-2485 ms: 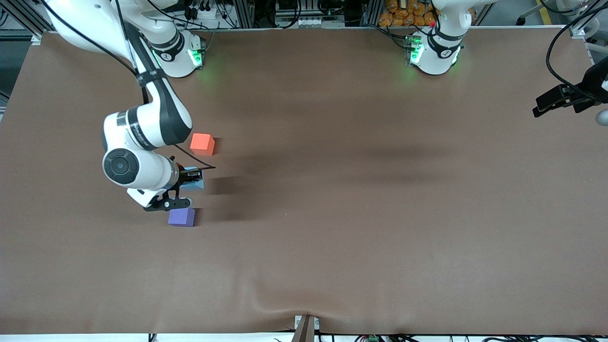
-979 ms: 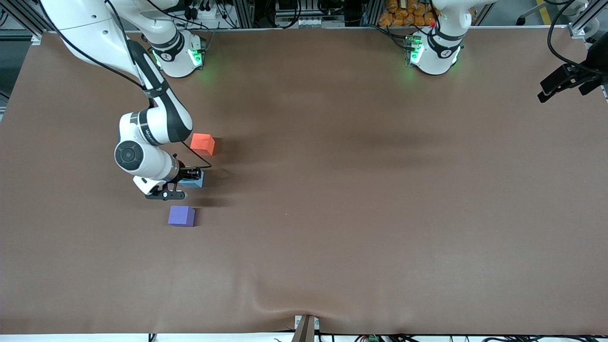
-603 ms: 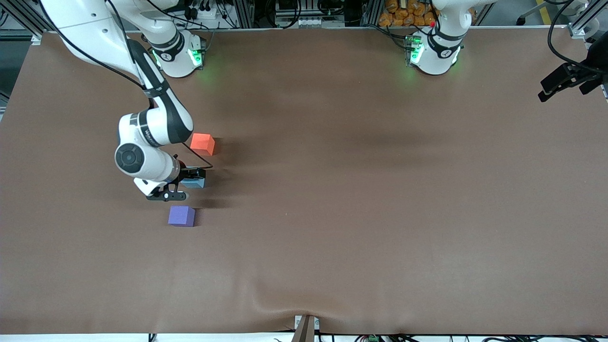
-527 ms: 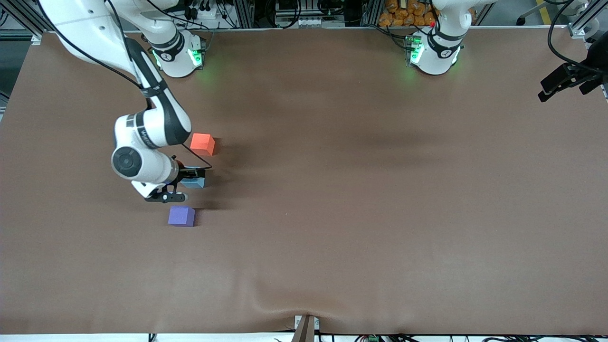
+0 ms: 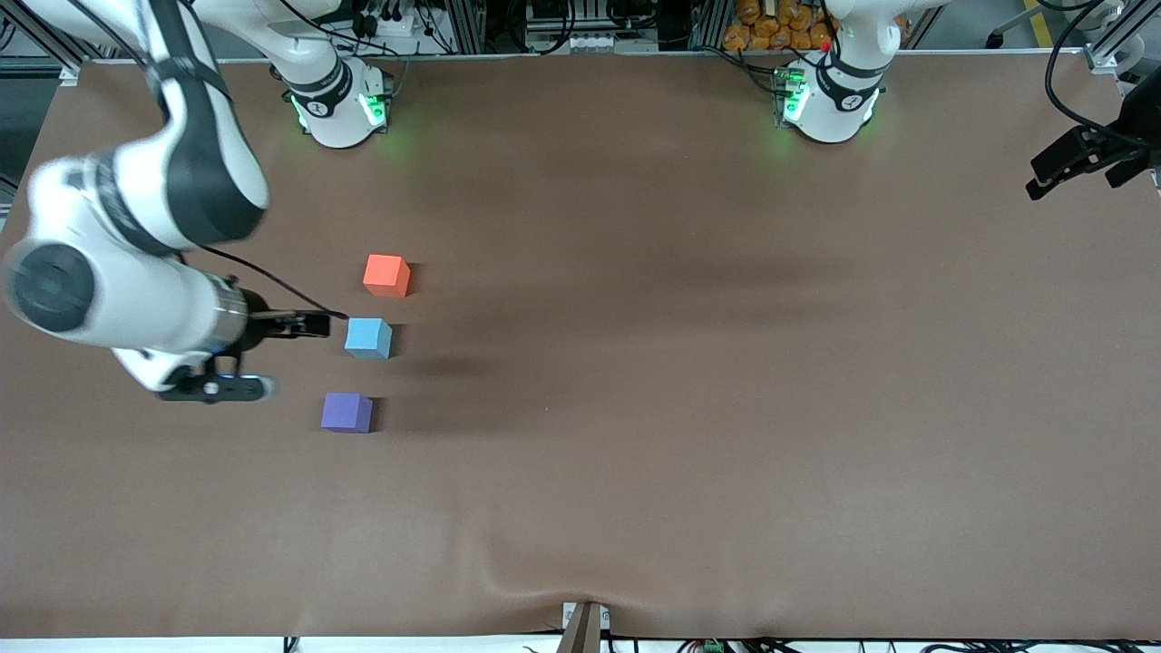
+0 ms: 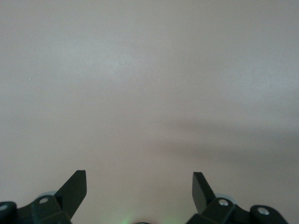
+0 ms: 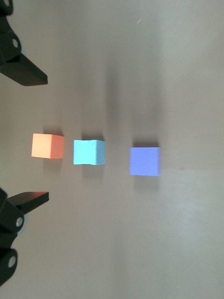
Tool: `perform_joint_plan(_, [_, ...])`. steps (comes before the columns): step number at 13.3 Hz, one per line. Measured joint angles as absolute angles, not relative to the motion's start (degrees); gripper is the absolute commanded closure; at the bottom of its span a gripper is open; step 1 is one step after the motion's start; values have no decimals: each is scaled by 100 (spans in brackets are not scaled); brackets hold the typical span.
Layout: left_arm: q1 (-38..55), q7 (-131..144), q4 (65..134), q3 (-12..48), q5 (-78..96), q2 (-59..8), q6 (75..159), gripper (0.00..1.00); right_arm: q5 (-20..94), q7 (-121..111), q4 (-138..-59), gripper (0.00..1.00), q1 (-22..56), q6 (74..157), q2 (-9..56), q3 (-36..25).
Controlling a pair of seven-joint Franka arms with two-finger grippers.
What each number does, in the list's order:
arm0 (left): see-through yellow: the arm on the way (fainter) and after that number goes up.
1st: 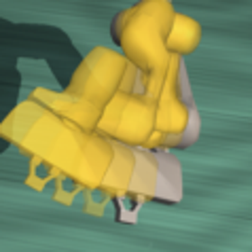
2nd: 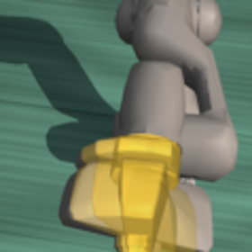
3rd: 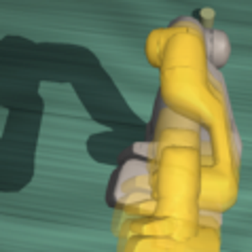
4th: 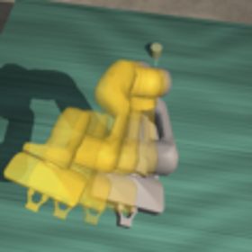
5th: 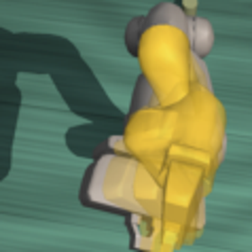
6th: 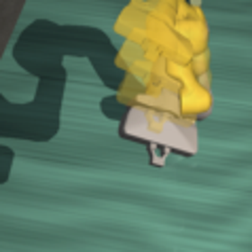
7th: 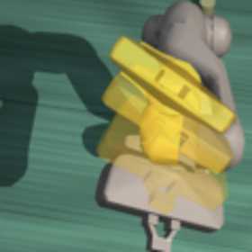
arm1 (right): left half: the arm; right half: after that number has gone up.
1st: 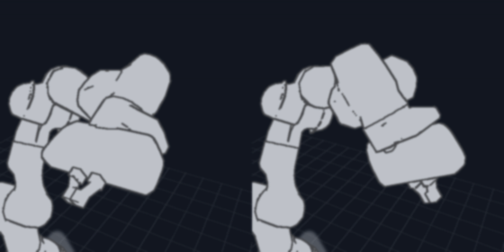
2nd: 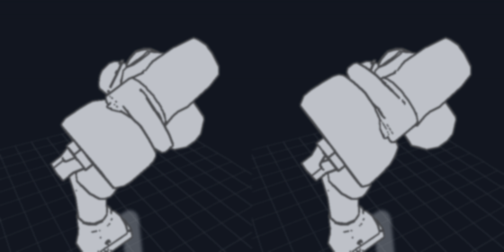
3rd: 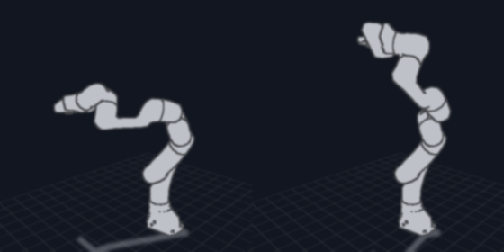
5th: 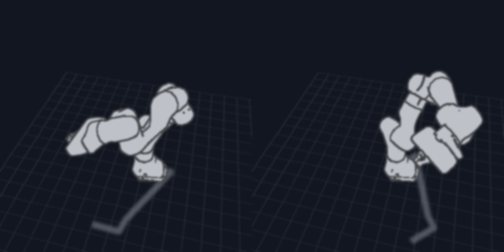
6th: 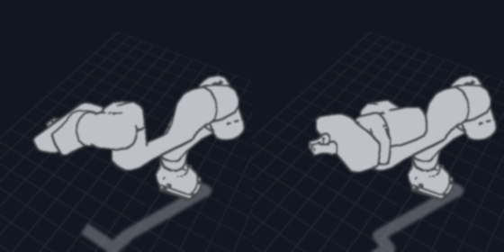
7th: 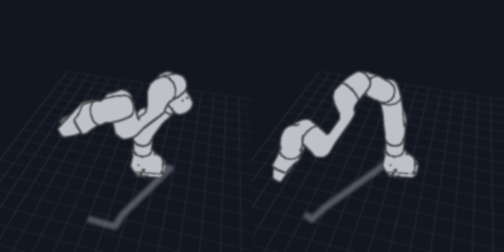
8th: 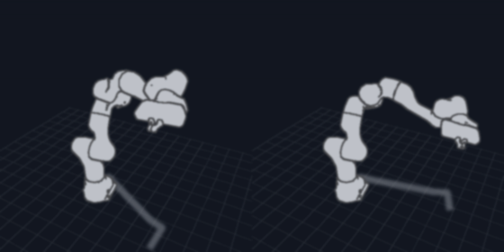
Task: Place blue block between orange and purple blocks
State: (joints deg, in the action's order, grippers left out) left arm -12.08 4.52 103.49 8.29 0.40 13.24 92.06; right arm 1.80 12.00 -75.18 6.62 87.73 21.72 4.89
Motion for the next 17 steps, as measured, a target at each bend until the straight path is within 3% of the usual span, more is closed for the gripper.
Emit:
perform_joint_plan(4, [-1209,452,10284,827,45,1281,9193,0,-81,1159,-6328,0,589,7918,2065,452])
perform_joint_plan(8, [-1188,656,10265,1211,201,1089,9190,0,-401,-23,-6124,0,237,6753,1456,432])
perform_joint_plan(11, [-1175,812,10216,1625,201,1034,9190,0,-591,-237,-6630,0,37,7106,962,431])
perform_joint_plan(14, [-1203,805,10139,1602,201,1035,9179,0,-568,-161,-7475,0,-67,7682,615,432])
perform_joint_plan(17, [-1220,787,10131,1553,201,1032,9161,0,-275,256,-7666,0,-66,7739,493,466])
